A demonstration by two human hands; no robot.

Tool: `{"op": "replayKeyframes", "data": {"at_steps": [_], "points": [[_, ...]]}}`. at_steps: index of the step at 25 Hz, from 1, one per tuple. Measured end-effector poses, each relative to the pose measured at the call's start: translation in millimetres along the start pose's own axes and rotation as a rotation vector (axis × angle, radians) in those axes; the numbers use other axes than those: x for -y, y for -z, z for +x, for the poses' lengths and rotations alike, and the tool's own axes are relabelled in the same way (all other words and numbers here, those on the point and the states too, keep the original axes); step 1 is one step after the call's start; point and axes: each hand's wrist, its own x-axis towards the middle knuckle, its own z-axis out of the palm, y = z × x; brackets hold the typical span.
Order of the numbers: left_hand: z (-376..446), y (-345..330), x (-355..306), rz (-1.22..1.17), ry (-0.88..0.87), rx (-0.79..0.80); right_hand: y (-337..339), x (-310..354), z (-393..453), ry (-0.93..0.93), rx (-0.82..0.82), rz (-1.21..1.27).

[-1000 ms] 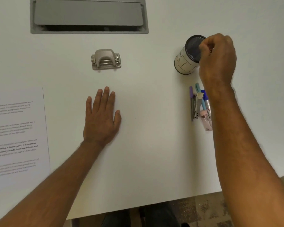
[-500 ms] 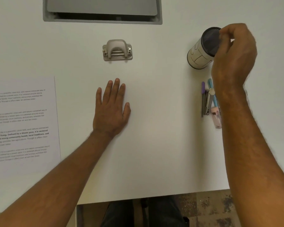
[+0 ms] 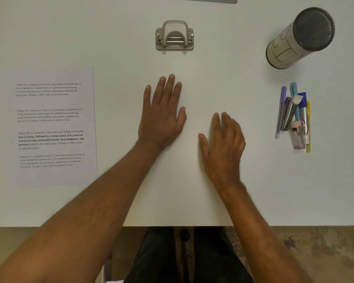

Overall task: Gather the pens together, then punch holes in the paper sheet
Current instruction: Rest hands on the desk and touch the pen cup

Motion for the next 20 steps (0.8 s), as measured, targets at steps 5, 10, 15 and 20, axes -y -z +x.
{"op": "replayKeyframes", "data": {"at_steps": [5, 10, 15, 20], "points": [[0.6, -2.0, 1.9, 0.009, -0.006, 0.006, -12.5, 11.9, -15.2, 0.024, 0.070, -0.144], [1.1, -1.5, 1.7, 0.010, -0.004, 0.019, -17.4, 10.2, -13.5, 0.056, 0.051, -0.186], [1.4, -1.2, 1.9, 0.010, -0.001, 0.028, -18.9, 6.3, -15.5, 0.089, 0.057, -0.208], [1.8, -2.1, 1.5, 0.018, 0.000, 0.033, -23.4, 4.0, -24.8, 0.142, 0.074, -0.179]]}}
